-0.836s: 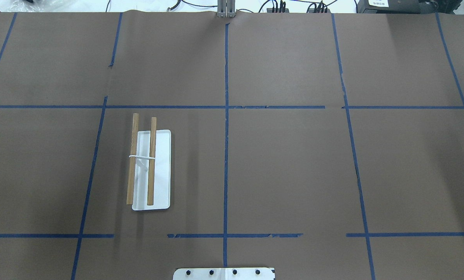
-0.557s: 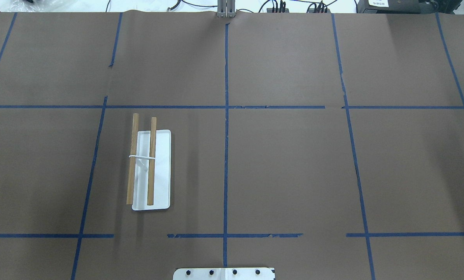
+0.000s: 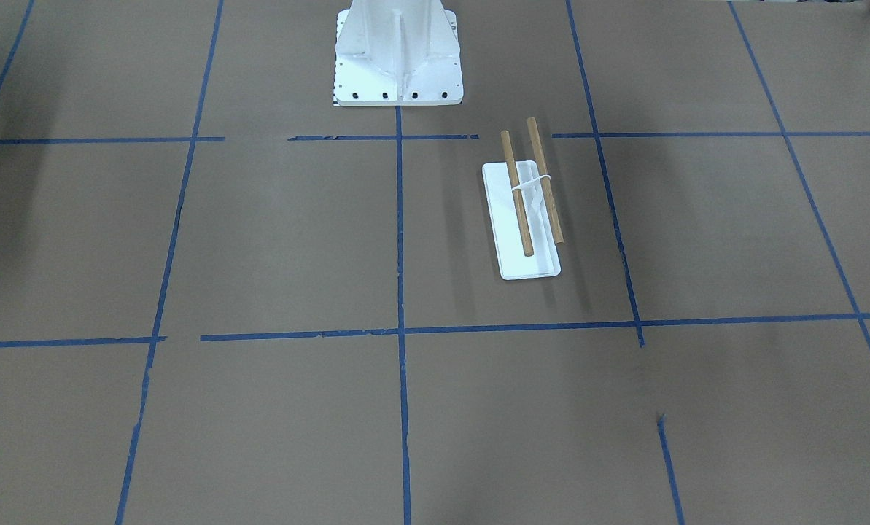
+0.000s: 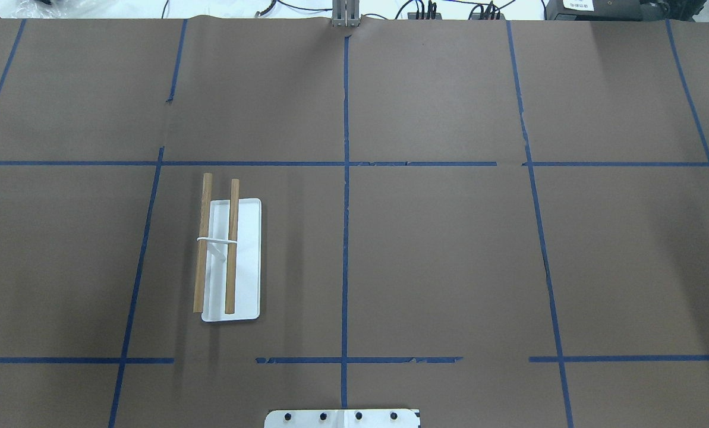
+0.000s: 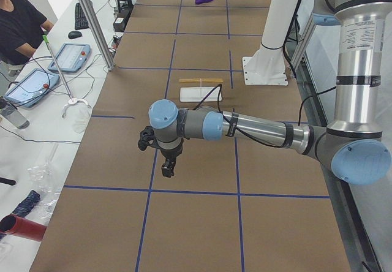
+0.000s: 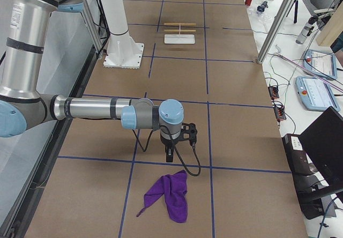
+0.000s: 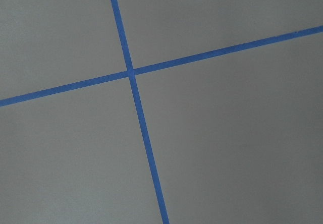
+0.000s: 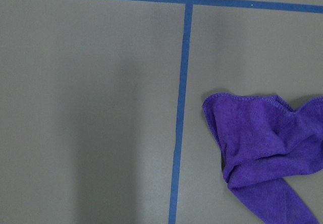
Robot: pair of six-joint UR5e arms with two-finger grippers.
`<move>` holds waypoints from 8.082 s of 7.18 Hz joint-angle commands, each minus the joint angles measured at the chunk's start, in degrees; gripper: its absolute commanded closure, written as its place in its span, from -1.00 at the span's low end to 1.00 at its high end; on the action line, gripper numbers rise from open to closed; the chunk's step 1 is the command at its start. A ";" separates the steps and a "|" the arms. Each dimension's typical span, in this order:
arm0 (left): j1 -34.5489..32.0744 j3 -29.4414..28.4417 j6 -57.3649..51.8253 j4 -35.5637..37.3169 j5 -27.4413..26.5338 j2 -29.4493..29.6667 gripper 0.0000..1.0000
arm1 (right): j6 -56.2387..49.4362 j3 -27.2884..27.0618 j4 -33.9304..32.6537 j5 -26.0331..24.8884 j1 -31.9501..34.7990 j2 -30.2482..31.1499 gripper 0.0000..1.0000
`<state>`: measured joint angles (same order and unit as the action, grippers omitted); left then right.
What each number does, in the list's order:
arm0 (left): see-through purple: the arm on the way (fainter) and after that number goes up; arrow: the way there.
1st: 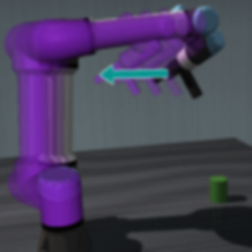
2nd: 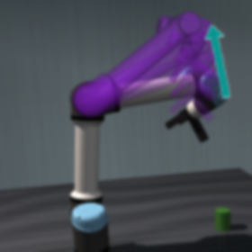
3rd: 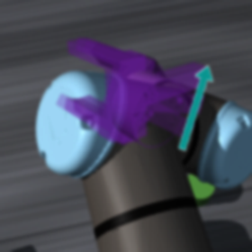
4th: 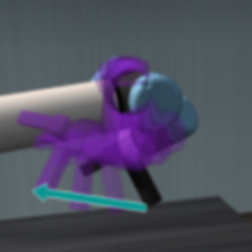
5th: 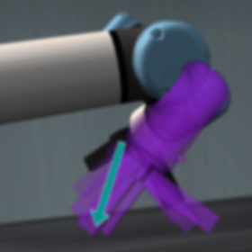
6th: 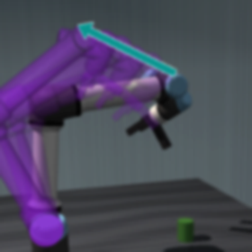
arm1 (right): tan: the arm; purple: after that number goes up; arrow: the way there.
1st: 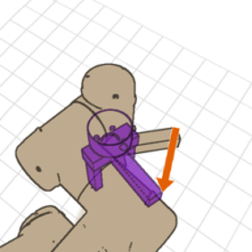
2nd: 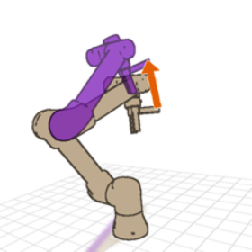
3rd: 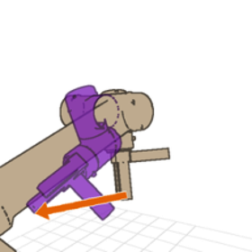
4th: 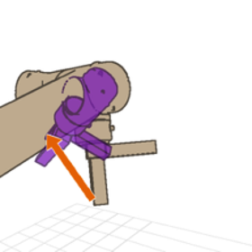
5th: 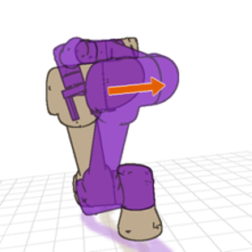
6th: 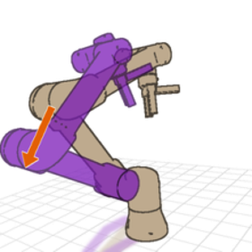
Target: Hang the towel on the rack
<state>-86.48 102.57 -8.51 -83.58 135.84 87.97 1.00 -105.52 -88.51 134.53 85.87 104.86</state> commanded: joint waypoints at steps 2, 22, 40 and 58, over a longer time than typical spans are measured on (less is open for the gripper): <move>0.09 -0.96 0.16 -4.27 2.57 0.01 -1.00 | -0.13 0.05 -0.09 0.21 0.00 0.43 -1.00; 0.09 -1.49 0.16 -6.69 7.69 -0.08 -1.00 | 9.98 19.98 25.05 -0.07 -2.58 -4.77 1.00; 26.95 -5.98 127.34 -41.11 7.99 32.34 -1.00 | 130.35 -12.44 -4.92 -20.16 -39.99 -58.44 1.00; 37.53 -3.25 152.39 -55.29 -1.28 34.55 -0.51 | 139.97 -10.41 -2.90 -24.31 -40.43 -62.41 1.00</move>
<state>-49.01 99.37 143.82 -138.84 134.63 122.39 140.97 -115.85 -91.48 110.18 45.44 42.45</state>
